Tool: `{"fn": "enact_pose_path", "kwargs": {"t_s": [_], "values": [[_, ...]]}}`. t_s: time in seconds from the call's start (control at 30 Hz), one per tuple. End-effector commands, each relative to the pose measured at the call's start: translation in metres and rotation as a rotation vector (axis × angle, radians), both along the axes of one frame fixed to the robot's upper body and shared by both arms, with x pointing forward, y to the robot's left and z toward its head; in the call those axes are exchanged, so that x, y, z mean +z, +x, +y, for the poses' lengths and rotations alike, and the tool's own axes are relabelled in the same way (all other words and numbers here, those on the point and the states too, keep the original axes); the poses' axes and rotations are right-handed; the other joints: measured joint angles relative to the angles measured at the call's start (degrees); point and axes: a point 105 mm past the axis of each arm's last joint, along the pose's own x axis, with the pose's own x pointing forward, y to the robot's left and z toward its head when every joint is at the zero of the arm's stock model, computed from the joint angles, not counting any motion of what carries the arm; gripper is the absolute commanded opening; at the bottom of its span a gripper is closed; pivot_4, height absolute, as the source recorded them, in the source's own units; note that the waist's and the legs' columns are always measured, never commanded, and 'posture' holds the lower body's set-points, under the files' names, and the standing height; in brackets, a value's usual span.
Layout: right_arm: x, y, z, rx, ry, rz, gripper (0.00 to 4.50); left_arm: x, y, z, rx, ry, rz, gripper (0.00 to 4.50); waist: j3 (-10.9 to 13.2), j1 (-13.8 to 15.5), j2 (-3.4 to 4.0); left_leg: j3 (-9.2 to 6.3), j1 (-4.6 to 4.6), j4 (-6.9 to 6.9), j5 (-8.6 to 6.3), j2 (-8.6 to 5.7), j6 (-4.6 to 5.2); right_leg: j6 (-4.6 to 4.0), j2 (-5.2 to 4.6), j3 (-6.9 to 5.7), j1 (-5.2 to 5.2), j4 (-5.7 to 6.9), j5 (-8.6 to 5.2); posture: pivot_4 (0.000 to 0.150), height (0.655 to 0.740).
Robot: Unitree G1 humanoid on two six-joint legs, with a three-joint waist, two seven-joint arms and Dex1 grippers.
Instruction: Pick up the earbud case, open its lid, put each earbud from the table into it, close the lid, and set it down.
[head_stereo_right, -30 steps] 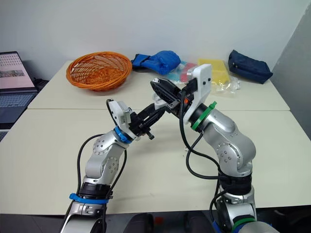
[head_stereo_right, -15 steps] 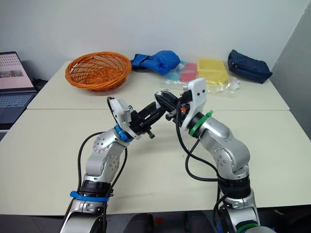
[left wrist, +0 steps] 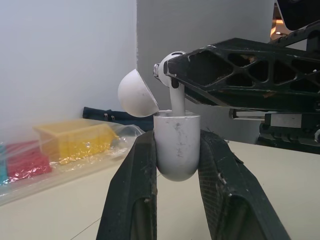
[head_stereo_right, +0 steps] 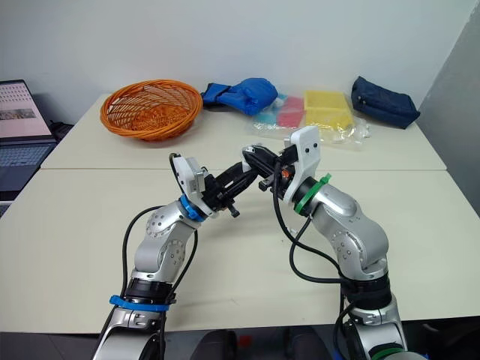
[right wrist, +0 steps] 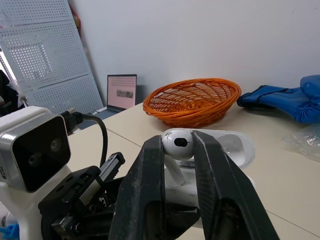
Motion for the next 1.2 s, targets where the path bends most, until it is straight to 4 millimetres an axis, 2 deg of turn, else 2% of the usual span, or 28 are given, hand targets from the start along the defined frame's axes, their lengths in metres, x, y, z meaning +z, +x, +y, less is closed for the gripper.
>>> {"fn": "enact_pose_path", "kwargs": {"t_s": [0.03,0.27,0.47,0.7,0.97,1.07,1.2], "values": [[-0.001,-0.003,0.003,0.020,-0.014,-0.005,0.42,0.024,-0.006,-0.002,-0.009,-0.033,-0.106,0.74,0.00,0.00,0.00,0.00,0.00,0.00,0.00,0.00,0.00,0.00,0.00,0.00,0.00,0.00,0.00,0.150,0.7400],[-0.001,-0.001,0.007,0.028,-0.014,-0.003,0.42,0.026,-0.008,-0.003,-0.012,-0.037,-0.112,0.74,0.00,0.00,0.00,0.00,-0.01,-0.03,0.00,0.00,0.00,0.00,0.00,0.00,0.00,-0.04,0.00,0.150,0.7400],[-0.009,-0.001,0.006,0.021,-0.046,0.009,0.42,0.026,-0.008,-0.001,-0.006,-0.034,-0.116,0.74,0.00,0.00,0.00,0.00,-0.02,-0.06,0.00,0.00,0.00,0.00,0.00,0.00,0.00,-0.10,0.00,0.150,0.7400],[-0.006,0.000,0.006,0.022,-0.044,-0.004,2.71,0.029,-0.008,-0.002,-0.005,-0.037,-0.118,0.74,0.00,0.00,0.00,-0.01,-0.02,-0.09,0.00,0.01,0.00,0.00,0.00,-0.01,0.00,-0.13,0.00,0.150,0.7400],[-0.001,0.002,0.002,0.009,-0.035,-0.036,2.71,0.029,-0.006,-0.003,-0.009,-0.036,-0.116,0.74,0.00,0.00,0.00,0.00,-0.03,-0.12,0.00,0.00,0.00,0.00,-0.01,-0.01,0.00,-0.17,0.00,0.150,0.7400],[0.013,-0.004,-0.005,0.029,0.011,-0.087,2.71,0.028,-0.005,-0.002,-0.004,-0.035,-0.111,0.74,0.00,0.01,0.00,0.00,-0.04,-0.13,0.00,0.00,0.00,0.00,-0.01,-0.02,0.00,-0.18,0.00,0.150,0.7400],[0.038,-0.029,-0.022,0.148,-0.022,-0.165,2.71,0.023,-0.002,0.007,0.014,-0.018,-0.101,0.74,0.01,0.03,0.01,0.02,-0.06,-0.14,0.00,-0.02,0.00,0.00,-0.03,-0.01,0.00,-0.23,0.00,0.150,0.7400]]}}
